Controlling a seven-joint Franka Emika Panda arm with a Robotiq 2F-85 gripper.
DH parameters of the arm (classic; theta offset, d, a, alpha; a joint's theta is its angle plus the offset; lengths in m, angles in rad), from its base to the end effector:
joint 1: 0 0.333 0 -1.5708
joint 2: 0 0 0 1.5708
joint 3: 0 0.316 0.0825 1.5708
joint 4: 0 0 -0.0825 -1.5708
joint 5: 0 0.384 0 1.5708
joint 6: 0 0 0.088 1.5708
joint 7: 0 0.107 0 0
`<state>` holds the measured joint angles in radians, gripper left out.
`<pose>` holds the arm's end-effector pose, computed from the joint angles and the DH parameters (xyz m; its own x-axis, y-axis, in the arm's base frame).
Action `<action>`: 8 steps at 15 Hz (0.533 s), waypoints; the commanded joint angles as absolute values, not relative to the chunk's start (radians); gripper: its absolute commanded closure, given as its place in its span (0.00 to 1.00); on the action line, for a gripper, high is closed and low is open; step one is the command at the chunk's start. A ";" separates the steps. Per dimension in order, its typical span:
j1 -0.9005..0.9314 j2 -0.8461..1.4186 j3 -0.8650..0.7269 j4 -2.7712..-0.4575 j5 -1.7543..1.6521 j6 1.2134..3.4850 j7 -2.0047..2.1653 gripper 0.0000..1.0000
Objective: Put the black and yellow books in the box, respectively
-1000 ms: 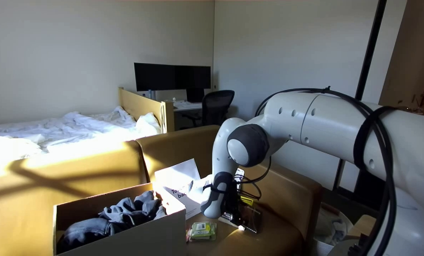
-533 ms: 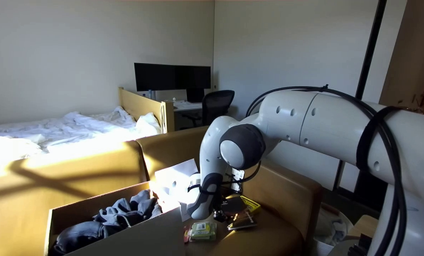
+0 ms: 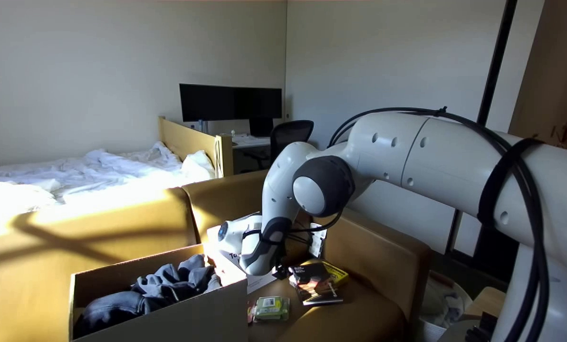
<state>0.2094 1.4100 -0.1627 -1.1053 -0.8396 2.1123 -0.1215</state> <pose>0.6765 0.0230 -0.0722 0.6244 0.4914 -0.6072 0.7808 -0.4132 0.4686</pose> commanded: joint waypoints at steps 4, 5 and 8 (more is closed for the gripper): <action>0.212 1.393 -0.146 -1.332 -0.882 2.283 -0.184 0.00; 0.218 1.381 -0.158 -1.373 -0.881 2.304 -0.144 0.00; 0.257 1.281 -0.233 -1.528 -0.925 2.463 0.044 0.00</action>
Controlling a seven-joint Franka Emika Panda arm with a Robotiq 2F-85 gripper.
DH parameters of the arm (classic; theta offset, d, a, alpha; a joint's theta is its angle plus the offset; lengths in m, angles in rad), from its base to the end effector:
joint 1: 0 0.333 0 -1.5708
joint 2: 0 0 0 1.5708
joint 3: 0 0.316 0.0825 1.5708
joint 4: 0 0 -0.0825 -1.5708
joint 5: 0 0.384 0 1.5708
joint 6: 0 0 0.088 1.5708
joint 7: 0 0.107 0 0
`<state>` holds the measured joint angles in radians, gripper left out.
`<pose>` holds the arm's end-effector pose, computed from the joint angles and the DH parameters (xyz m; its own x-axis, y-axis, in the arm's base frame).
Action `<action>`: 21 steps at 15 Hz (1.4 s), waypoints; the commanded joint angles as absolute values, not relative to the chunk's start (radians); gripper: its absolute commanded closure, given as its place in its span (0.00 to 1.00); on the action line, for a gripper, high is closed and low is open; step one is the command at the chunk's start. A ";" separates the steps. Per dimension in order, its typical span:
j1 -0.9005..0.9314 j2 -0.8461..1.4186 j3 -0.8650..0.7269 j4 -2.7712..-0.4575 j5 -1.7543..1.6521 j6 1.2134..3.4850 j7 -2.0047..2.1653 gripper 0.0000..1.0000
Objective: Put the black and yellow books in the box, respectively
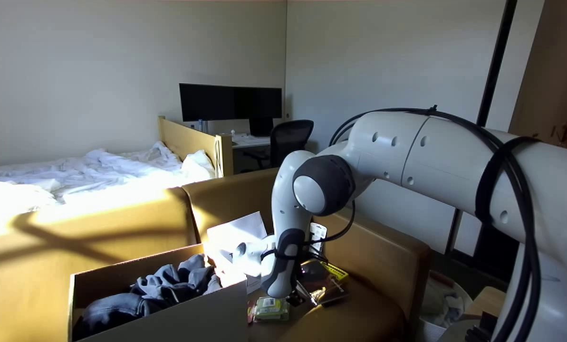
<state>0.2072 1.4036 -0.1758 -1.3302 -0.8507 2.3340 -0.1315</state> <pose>0.6064 0.0128 -0.1353 0.5112 0.6035 -0.6120 0.8586 -0.3909 0.3318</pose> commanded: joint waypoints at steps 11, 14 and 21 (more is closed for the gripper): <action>0.622 1.190 -0.636 -1.954 -1.612 2.912 0.873 0.00; 0.637 1.204 -0.625 -1.949 -1.638 2.879 0.853 0.00; 0.523 1.250 -0.590 -1.892 -1.584 3.003 0.736 0.00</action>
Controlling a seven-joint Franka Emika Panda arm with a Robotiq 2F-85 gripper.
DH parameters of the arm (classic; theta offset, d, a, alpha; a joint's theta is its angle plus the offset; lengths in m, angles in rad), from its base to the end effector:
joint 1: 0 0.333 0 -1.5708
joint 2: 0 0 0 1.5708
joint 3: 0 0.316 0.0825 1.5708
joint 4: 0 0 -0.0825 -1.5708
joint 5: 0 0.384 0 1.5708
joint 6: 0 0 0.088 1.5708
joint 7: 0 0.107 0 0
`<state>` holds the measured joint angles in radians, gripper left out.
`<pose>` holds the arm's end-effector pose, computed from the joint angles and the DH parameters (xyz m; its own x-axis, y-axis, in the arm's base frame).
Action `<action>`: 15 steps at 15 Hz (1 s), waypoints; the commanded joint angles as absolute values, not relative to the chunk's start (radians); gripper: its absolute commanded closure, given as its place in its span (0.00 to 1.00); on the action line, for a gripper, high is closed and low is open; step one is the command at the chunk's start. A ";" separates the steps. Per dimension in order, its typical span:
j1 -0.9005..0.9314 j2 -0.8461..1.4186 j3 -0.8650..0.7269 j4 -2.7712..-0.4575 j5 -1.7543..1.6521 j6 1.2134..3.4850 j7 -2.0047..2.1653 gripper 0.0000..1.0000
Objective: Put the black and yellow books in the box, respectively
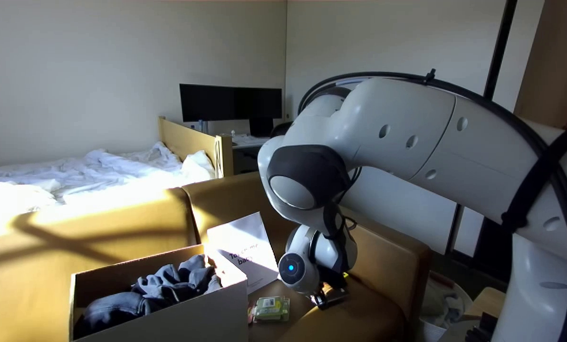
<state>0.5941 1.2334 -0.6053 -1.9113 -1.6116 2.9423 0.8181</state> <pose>0.4730 -0.0186 -0.0834 0.4662 0.7603 -0.4523 0.8270 -0.1929 0.5281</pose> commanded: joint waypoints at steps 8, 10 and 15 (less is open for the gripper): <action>0.436 1.294 -0.512 -1.798 -1.337 2.858 0.575 0.00; 0.437 1.309 -0.488 -1.764 -1.274 2.770 0.561 0.00; 0.331 1.309 -0.339 -1.666 -1.289 2.551 0.500 0.00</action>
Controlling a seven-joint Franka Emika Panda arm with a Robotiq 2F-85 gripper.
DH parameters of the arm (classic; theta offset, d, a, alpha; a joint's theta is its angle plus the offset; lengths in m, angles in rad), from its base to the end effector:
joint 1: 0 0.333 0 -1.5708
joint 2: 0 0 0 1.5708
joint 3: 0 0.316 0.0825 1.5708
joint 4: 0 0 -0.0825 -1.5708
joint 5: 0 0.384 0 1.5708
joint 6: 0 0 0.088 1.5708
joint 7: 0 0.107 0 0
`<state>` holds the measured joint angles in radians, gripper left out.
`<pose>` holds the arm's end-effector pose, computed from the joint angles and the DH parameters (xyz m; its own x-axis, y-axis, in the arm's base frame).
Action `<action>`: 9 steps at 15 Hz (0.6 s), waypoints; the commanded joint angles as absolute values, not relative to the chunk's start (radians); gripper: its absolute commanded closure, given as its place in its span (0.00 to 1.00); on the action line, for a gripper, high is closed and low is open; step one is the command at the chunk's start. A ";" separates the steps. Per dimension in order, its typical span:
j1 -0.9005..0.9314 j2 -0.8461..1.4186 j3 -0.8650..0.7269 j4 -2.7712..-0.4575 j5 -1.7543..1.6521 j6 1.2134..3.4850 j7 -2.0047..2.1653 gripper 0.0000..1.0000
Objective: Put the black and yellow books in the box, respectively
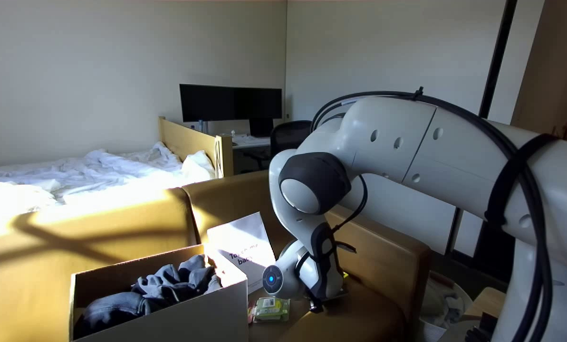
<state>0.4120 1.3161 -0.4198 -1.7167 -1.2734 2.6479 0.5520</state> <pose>0.5137 -0.0213 -0.1331 0.6162 0.6064 -0.5026 0.7602 -0.2910 0.5809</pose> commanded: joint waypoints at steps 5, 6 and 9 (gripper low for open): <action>0.276 1.335 -0.246 -1.590 -1.289 2.373 0.522 0.00; 0.258 1.343 -0.226 -1.570 -1.275 2.339 0.514 0.00; 0.225 1.388 -0.178 -1.493 -1.242 2.218 0.484 0.00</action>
